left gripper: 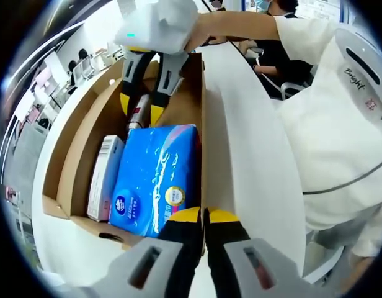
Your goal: Operate the shoe box by opening the lid, removing the specified soft item, and placing it in the target area until the item is outside and the box remains undamaged.
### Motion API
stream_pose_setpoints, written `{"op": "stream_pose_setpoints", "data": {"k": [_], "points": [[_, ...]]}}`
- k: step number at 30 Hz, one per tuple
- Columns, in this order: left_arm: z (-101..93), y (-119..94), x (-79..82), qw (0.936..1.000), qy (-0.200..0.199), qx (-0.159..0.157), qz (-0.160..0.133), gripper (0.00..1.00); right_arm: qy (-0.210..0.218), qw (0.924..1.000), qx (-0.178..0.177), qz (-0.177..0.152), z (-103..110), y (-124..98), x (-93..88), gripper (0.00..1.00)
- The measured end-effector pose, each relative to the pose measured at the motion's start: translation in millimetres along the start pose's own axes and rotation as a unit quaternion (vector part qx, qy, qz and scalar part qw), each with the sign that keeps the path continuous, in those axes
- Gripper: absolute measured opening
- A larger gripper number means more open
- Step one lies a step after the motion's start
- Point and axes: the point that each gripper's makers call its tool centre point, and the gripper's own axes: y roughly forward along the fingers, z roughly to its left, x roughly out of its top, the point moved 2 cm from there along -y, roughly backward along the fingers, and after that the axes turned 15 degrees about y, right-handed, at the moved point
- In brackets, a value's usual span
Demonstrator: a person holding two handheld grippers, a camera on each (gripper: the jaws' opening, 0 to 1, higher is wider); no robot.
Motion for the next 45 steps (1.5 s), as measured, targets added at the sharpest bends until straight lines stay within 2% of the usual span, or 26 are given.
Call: {"op": "stream_pose_setpoints", "data": {"k": [6,9,11,12,16,20,22,23,25,27,29,32,34,36,37,39,40,42,43,45], "points": [[-0.1,-0.2,0.0,1.0000,0.000,0.001,-0.001,0.01,0.002,0.9999,0.012,0.010,-3.1,2.5,0.0,0.29],[-0.1,-0.2,-0.1,1.0000,0.000,0.000,-0.001,0.01,-0.015,0.9993,0.008,0.032,-6.8,5.6,-7.9,0.25],[-0.3,-0.1,-0.1,1.0000,-0.001,0.001,-0.001,0.01,-0.016,0.9992,0.010,0.034,-7.1,5.0,-10.5,0.23],[-0.3,-0.1,0.0,1.0000,0.000,0.001,-0.001,0.01,-0.007,0.9993,0.016,0.032,-6.9,4.1,-9.6,0.23],[-0.3,0.0,-0.1,1.0000,0.000,0.000,0.000,0.01,0.023,0.9962,0.060,0.058,-1.0,-2.8,-16.5,0.23],[-0.1,0.0,-0.2,1.0000,0.000,-0.001,-0.001,0.01,0.040,0.9895,0.091,0.105,-0.4,-9.7,-27.0,0.23],[0.1,0.0,-0.2,1.0000,-0.001,-0.001,-0.001,0.01,0.043,0.9900,0.089,0.101,-1.0,-10.6,-24.5,0.24],[0.2,0.0,-0.1,1.0000,-0.001,0.000,-0.001,0.01,0.044,0.9899,0.091,0.099,-0.6,-11.9,-22.7,0.27],[0.2,0.1,-0.2,1.0000,0.000,0.000,-0.001,0.01,0.073,0.9884,0.110,0.074,4.5,-11.6,-9.0,0.39],[0.0,0.1,-0.2,1.0000,0.000,0.000,-0.001,0.01,0.075,0.9852,0.135,0.074,13.2,-14.2,-2.3,0.38],[-0.1,0.1,-0.1,1.0000,0.000,0.000,-0.001,0.01,0.066,0.9857,0.137,0.072,16.2,-12.1,2.5,0.38],[-0.4,0.2,0.0,1.0000,0.000,0.000,-0.001,0.01,0.041,0.9838,0.145,0.097,20.9,-7.8,3.9,0.32],[-0.6,0.3,0.1,1.0000,0.000,-0.001,-0.001,0.01,0.042,0.9822,0.145,0.112,21.1,-3.6,6.0,0.29],[-0.6,0.4,0.1,1.0000,0.000,0.000,-0.001,0.01,0.042,0.9754,0.160,0.145,25.1,-1.0,3.0,0.29],[-0.6,0.4,0.1,1.0000,0.000,0.000,-0.001,0.01,0.045,0.9744,0.159,0.152,24.8,0.4,2.3,0.28],[-0.6,0.4,0.2,1.0000,0.000,0.000,-0.001,0.01,0.020,0.9694,0.162,0.183,25.2,6.5,-1.1,0.20],[-0.7,0.4,0.2,1.0000,-0.001,0.001,-0.001,0.01,0.026,0.9695,0.158,0.186,27.3,9.3,-0.5,0.20],[-0.6,0.2,0.2,1.0000,0.001,0.002,-0.003,0.01,0.017,0.9583,0.186,0.216,37.3,10.5,-7.7,0.20],[-0.6,0.2,0.2,1.0000,0.000,0.001,-0.004,0.01,0.025,0.9594,0.179,0.217,33.4,9.7,-2.6,0.20],[-0.5,0.3,0.2,1.0000,0.000,0.000,-0.004,0.01,0.032,0.9563,0.183,0.225,28.9,13.6,-1.7,0.20]]}}
